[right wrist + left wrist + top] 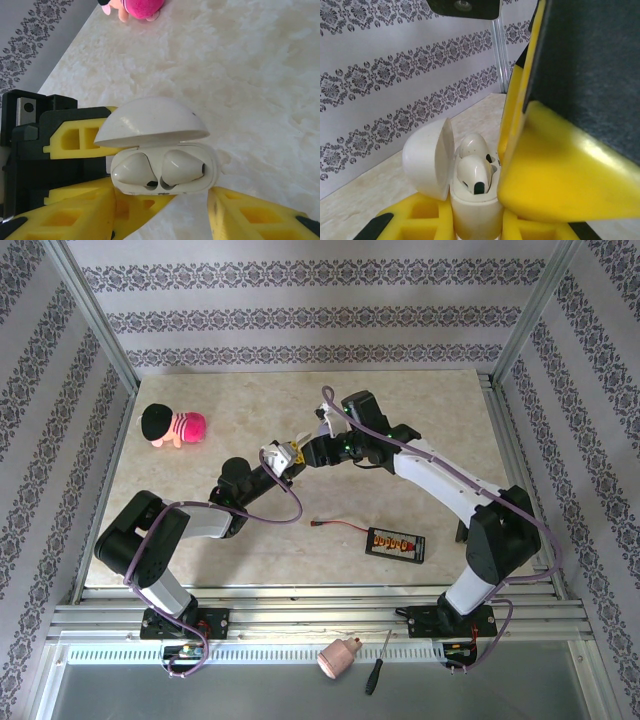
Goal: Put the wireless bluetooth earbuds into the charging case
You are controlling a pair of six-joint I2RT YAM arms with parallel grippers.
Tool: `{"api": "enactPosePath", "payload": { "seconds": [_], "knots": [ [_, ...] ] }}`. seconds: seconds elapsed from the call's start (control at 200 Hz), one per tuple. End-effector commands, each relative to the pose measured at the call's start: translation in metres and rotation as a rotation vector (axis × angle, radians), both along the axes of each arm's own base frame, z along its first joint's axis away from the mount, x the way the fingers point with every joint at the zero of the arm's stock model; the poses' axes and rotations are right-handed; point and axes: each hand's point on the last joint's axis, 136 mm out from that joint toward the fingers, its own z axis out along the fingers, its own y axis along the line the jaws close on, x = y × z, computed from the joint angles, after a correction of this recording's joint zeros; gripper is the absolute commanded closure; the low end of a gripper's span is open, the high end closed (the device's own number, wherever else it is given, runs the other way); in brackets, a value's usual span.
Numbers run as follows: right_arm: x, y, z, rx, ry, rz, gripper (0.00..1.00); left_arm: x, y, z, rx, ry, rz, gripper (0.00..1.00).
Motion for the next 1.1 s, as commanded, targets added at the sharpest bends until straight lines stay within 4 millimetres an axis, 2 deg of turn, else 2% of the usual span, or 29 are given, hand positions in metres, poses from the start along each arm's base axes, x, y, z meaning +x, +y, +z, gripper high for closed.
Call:
{"api": "enactPosePath", "payload": {
  "seconds": [0.0, 0.16, 0.24, 0.365, 0.45, 0.655, 0.869, 1.099],
  "knots": [
    [-0.006, -0.002, 0.012, 0.036, -0.020, 0.029, 0.48, -0.003, -0.002, 0.018, -0.039, -0.042, -0.015, 0.89],
    [-0.005, -0.026, 0.030, 0.094, -0.053, -0.005, 0.48, -0.008, 0.000, 0.018, -0.035, -0.055, -0.030, 0.89],
    [0.001, -0.033, 0.038, 0.108, -0.058, -0.041, 0.45, -0.014, -0.003, 0.017, -0.013, -0.079, -0.060, 0.89],
    [0.013, -0.029, 0.043, 0.125, -0.027, -0.071, 0.30, -0.022, -0.005, 0.017, 0.013, -0.131, -0.094, 0.89],
    [0.020, -0.021, 0.045, 0.141, 0.007, -0.073, 0.26, -0.025, -0.005, 0.018, 0.028, -0.169, -0.095, 0.89],
    [0.036, -0.013, 0.031, 0.075, 0.074, -0.093, 0.25, -0.029, -0.004, 0.021, 0.038, -0.194, -0.104, 0.90],
    [0.029, -0.009, 0.011, 0.015, 0.129, -0.061, 0.25, -0.029, -0.003, 0.024, 0.035, -0.199, -0.097, 0.89],
    [0.016, -0.016, 0.008, 0.008, 0.123, -0.055, 0.26, -0.023, 0.000, 0.024, 0.032, -0.172, -0.061, 0.89]
  ]
}}
